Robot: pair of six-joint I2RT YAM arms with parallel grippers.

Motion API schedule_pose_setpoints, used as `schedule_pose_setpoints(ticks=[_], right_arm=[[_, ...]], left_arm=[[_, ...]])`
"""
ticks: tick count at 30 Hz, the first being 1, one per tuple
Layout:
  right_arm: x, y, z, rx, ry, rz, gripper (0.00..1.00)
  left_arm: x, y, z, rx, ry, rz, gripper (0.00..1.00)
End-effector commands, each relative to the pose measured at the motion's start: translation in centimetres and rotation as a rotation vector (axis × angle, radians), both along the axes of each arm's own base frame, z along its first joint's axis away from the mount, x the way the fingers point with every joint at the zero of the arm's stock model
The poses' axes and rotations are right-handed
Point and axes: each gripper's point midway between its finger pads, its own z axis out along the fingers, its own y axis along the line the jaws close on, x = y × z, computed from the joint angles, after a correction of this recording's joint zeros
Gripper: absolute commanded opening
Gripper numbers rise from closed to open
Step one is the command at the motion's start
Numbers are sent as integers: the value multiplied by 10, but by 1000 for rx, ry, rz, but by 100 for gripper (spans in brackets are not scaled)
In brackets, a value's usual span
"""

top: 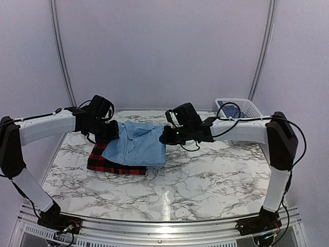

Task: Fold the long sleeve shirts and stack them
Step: Place the square-folded shirt on the square-folded shirt.

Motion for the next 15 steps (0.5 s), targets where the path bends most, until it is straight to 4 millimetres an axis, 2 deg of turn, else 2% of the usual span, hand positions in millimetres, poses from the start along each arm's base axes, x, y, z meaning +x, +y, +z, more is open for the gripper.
schedule_pose_setpoints(ticks=[1,8,11,15], right_arm=[[9,49,29,95,-52,9,0],[7,88,16,120,-18,47,0],[4,98,7,121,-1,61,0],[3,101,-3,117,14,63,0]], left_arm=[[-4,40,4,42,-2,37,0],[-5,83,-10,71,35,104,0],[-4,92,-18,71,57,122,0],[-2,97,-25,81,74,131,0]])
